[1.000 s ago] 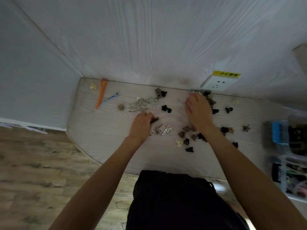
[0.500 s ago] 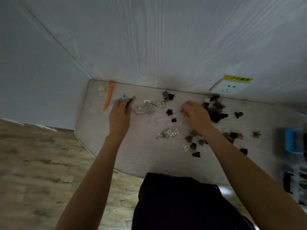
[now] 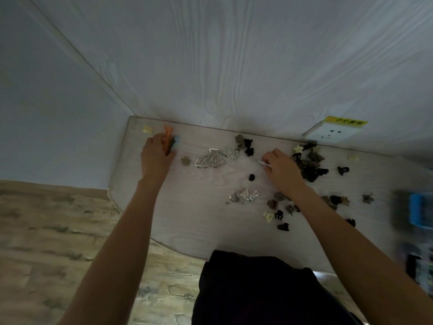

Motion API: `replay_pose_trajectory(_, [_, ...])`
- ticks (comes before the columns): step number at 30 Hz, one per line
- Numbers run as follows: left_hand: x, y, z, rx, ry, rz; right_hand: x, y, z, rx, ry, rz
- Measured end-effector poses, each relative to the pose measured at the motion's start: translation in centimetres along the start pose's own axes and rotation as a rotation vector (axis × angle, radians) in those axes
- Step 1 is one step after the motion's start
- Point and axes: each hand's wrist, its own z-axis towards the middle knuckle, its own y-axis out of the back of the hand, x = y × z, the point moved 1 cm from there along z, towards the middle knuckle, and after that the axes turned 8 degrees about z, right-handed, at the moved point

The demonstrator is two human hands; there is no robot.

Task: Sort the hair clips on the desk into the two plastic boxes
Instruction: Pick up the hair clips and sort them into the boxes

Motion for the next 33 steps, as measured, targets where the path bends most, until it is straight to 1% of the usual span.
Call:
replay_pose_trajectory(4, [-0.2, 0.0, -0.4, 0.024, -0.008, 0.037, 0.1, -0.3, -0.5, 0.007, -0.001, 0.015])
replay_pose_trajectory(7, [-0.4, -0.1, -0.8, 0.048, -0.022, 0.148, 0.6, -0.3, -1.0, -0.016, 0.002, 0.024])
replay_pose_trajectory(10, [-0.7, -0.5, -1.1, 0.073, -0.043, 0.272, 0.9, 0.1, -1.5, -0.022, -0.040, 0.043])
replay_pose_trajectory(12, [-1.0, -0.8, -1.4, 0.086, -0.058, 0.303, 1.0, 0.5, -1.9, -0.025, -0.058, 0.049])
replay_pose_trajectory(17, [-1.1, -0.7, -3.3, 0.066, -0.012, 0.181, 1.0, 1.4, -3.6, -0.045, -0.032, 0.087])
replay_pose_trajectory(23, [-2.7, 0.2, -6.9, 0.036, 0.030, -0.150, 0.5, 2.5, -7.7, -0.158, -0.121, 0.270])
replay_pose_trajectory(25, [-4.6, 0.2, -8.6, 0.057, -0.034, -0.205, 0.1, 3.4, -9.8, -0.198, -0.136, 0.323])
replay_pose_trajectory(27, [-7.3, -0.2, -10.8, 0.117, -0.138, -0.232, -0.9, 4.5, -12.4, -0.239, -0.175, 0.387])
replay_pose_trajectory(29, [-10.9, -1.4, -13.5, 0.169, -0.295, -0.188, -2.6, 5.7, -15.9, -0.307, -0.214, 0.418])
replay_pose_trajectory(33, [-17.7, -4.3, -19.1, 0.218, -0.708, -0.148, -6.4, 8.8, -23.1, -0.488, -0.299, 0.416])
